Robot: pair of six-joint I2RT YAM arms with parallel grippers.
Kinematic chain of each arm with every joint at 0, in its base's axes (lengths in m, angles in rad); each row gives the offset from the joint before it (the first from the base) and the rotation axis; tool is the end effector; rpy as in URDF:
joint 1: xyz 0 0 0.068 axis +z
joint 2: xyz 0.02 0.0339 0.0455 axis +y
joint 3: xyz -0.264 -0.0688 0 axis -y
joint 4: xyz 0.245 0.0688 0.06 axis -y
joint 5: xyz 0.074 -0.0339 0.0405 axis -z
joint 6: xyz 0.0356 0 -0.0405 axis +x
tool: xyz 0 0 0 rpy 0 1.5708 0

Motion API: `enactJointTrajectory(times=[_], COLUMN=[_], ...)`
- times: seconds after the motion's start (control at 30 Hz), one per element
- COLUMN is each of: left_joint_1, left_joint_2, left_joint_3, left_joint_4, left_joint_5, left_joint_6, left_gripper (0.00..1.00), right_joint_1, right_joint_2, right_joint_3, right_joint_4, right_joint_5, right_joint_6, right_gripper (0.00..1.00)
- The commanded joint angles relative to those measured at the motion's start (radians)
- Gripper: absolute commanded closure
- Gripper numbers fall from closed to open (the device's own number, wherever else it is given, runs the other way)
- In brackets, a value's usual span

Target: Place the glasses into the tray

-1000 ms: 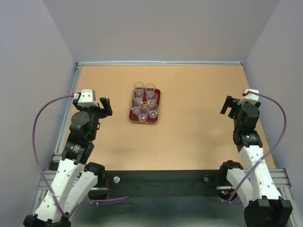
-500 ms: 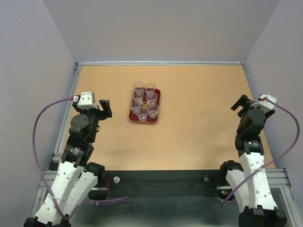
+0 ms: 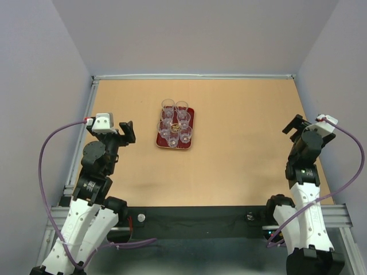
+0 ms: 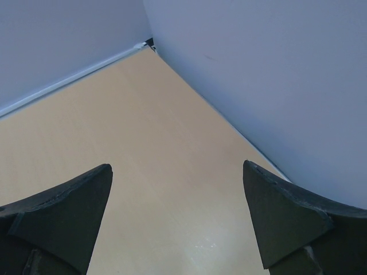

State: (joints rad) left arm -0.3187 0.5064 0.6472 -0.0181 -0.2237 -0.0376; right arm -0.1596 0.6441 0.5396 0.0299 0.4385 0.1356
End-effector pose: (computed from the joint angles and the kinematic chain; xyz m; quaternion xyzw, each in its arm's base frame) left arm 0.1271 -0.0336 0.3486 0.0094 0.6635 -0.0592 0.7458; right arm 0.1603 -0.0411 0.2982 0.2516 0.6859 -0.1674 0.6620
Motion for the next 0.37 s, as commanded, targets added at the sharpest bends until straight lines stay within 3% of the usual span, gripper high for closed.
enactJointTrajectory(times=[0.0,0.33], left_joint_1=[0.000,0.000], left_joint_2=[-0.011,-0.012], left_joint_3=[-0.011,-0.012], left_joint_4=[0.058,0.063], left_joint_5=[0.017,0.029], left_joint_6=[-0.002,-0.004], left_gripper=[0.15,0.15], right_joint_1=[-0.015,-0.034], right_joint_2=[-0.006,0.000], right_joint_3=[-0.007,-0.006], right_joint_4=[0.053,0.053], right_joint_5=[0.022,0.014], right_joint_6=[0.010,0.012], right_gripper=[0.00,0.00])
